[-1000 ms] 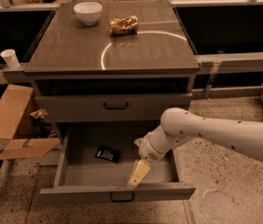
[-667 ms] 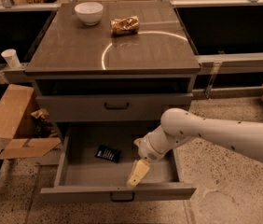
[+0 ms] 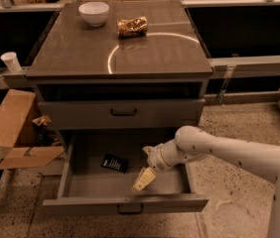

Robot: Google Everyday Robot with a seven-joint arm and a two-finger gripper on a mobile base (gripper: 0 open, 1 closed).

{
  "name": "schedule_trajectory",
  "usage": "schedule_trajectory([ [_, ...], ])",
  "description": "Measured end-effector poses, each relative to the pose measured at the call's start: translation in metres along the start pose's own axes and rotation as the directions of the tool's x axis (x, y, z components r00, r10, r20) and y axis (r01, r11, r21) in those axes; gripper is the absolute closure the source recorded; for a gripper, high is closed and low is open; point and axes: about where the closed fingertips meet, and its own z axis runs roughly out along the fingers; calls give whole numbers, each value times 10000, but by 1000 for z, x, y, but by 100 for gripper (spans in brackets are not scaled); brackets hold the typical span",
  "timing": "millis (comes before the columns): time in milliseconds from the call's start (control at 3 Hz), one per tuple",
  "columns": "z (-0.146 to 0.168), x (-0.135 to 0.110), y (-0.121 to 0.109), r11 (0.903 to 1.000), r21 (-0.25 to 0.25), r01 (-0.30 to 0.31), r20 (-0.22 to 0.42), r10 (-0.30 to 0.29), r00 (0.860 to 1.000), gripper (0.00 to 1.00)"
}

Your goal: Pick rxbar blueberry from middle drawer and place on counter

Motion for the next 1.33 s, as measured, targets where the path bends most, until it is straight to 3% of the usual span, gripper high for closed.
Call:
schedule_trajectory([
  [333, 23, 18, 3, 9990, -318, -305, 74, 307, 9995, 0],
  [667, 20, 15, 3, 9993, -280, -248, 60, 250, 9997, 0],
  [1333, 64, 5, -55, 9992, 339, 206, 846, -234, 9961, 0],
])
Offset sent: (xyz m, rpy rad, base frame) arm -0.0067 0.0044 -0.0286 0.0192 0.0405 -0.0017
